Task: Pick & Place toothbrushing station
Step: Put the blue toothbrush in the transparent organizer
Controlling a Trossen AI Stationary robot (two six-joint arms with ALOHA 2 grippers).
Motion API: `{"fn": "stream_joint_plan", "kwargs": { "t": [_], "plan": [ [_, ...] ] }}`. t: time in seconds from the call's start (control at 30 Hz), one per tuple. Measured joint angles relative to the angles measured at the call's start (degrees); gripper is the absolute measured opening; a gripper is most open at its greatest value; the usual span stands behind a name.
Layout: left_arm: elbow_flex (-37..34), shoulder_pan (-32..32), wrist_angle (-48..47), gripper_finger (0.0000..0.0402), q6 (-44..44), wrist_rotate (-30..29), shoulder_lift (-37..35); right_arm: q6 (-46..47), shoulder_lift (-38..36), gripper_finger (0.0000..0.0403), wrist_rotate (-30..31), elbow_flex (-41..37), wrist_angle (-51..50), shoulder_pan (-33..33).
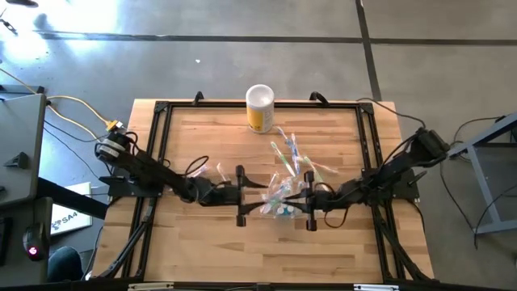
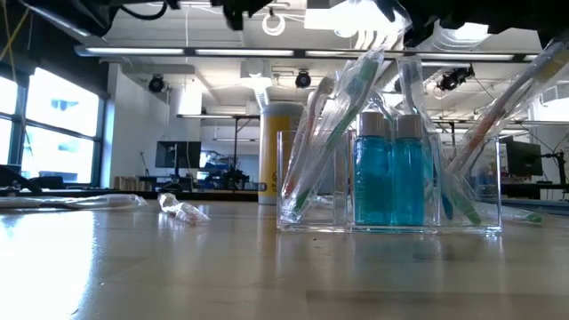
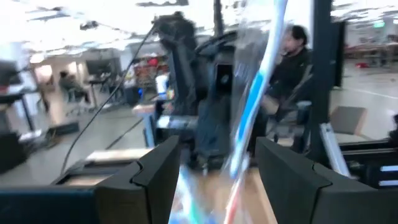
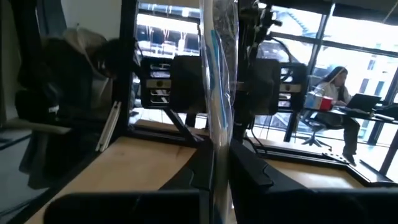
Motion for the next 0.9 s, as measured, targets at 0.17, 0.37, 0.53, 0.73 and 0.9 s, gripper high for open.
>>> {"fn": "stream_joint_plan", "kwargs": {
  "t": [0.17, 0.37, 0.53, 0.73, 0.9],
  "plan": [
    [4.61, 0.07, -6.85, 0.0203, -1.39, 3.52, 0.29, 0.27, 0.83, 0.0017, -0.08, 3.20, -6.02, 0.00],
    [7.77, 0.07, -14.09, 0.0203, -2.20, 3.68, 0.30, 2.30, 0.83, 0.0017, 0.27, 5.48, -12.04, 0.00],
    [7.92, 0.07, -14.79, 0.0198, -2.20, 3.66, 0.30, 2.42, 0.83, 0.0017, 0.47, 5.51, -12.36, 0.15],
    [7.92, 0.04, -15.35, 0.0126, -2.33, 5.27, 0.30, 4.36, 0.83, 0.0017, 0.61, 5.51, -14.42, 0.09],
    [7.92, 0.04, -16.18, 0.0023, -1.47, 7.02, 0.30, 5.70, 0.83, 0.0027, 0.59, 5.51, -15.54, 0.10]
  ]
}}
